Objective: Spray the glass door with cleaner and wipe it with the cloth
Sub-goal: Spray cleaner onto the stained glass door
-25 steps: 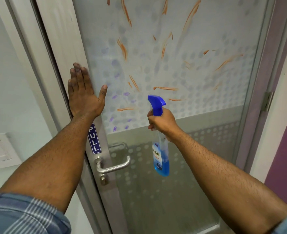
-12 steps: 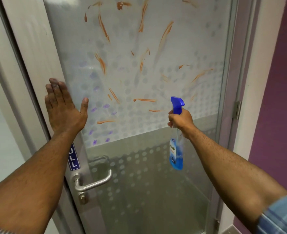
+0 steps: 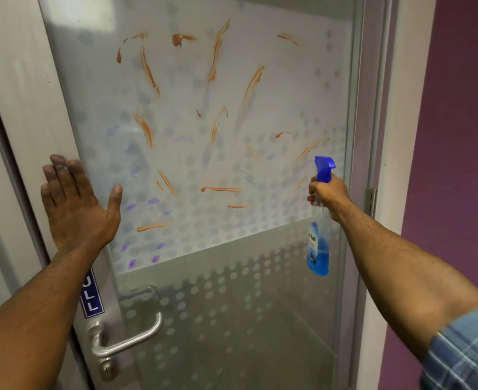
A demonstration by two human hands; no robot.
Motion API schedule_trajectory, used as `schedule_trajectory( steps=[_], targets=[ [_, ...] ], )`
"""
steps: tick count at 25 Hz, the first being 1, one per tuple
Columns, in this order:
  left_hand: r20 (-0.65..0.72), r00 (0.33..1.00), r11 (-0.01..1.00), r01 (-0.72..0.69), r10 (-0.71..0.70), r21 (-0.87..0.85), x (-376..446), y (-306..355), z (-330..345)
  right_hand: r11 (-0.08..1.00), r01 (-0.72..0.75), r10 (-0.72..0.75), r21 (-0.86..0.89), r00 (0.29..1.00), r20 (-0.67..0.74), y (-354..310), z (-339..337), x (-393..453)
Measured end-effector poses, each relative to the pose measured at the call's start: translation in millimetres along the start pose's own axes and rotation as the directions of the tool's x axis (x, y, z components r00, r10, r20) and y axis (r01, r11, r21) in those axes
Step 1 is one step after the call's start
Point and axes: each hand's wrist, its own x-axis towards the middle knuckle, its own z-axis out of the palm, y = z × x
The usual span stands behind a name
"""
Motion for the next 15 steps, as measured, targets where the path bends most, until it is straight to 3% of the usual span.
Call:
schedule_trajectory(
  steps=[4, 15],
  targets=[
    [-0.015, 1.000, 1.000, -0.008, 0.008, 0.007, -2, -3, 2, 0.999, 0.031, -0.030, 0.017, 0.997, -0.072, -20, -15, 20],
    [-0.021, 1.000, 1.000, -0.021, 0.021, -0.002, -2, -3, 1, 0.970, 0.241, -0.242, -0.032, 0.969, -0.049, -117, -17, 49]
  ],
)
